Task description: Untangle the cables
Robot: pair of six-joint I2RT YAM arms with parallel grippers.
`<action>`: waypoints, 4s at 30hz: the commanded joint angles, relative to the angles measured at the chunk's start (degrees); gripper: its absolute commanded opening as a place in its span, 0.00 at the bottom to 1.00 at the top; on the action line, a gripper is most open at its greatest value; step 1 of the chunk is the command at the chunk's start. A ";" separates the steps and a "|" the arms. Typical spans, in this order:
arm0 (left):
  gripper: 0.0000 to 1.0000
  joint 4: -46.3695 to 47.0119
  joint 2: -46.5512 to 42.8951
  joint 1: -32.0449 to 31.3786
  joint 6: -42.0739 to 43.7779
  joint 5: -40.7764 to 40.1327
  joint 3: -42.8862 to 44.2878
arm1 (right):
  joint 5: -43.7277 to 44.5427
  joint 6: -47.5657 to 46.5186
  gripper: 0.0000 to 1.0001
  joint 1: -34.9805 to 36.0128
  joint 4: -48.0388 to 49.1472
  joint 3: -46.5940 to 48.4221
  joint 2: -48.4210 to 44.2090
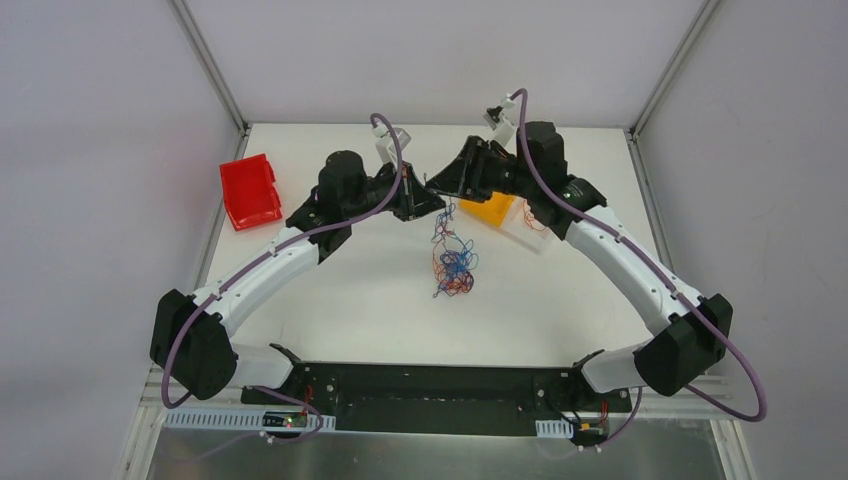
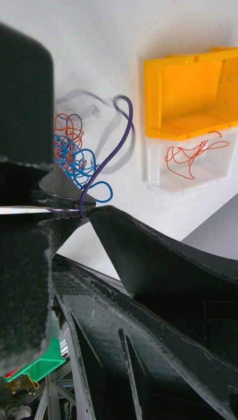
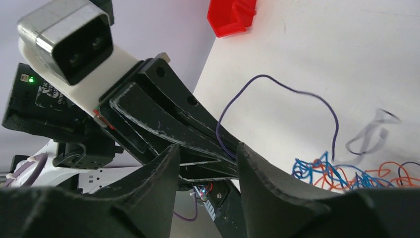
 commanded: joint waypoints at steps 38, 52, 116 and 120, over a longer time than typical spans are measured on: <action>0.00 -1.47 -2.13 -0.38 1.28 8.19 4.86 | 12.99 -23.84 0.71 5.59 19.22 -27.14 -9.12; 0.00 -6.72 0.29 -0.30 2.83 11.99 9.47 | 13.08 -25.57 0.33 6.91 30.87 -30.69 -8.32; 0.11 -35.15 3.20 11.30 7.97 -34.02 9.68 | 23.33 -8.50 0.99 -7.11 4.37 -40.31 -16.02; 0.33 -35.05 9.02 11.64 8.12 -36.19 12.64 | 23.40 -8.04 0.99 -6.67 8.71 -43.93 -17.57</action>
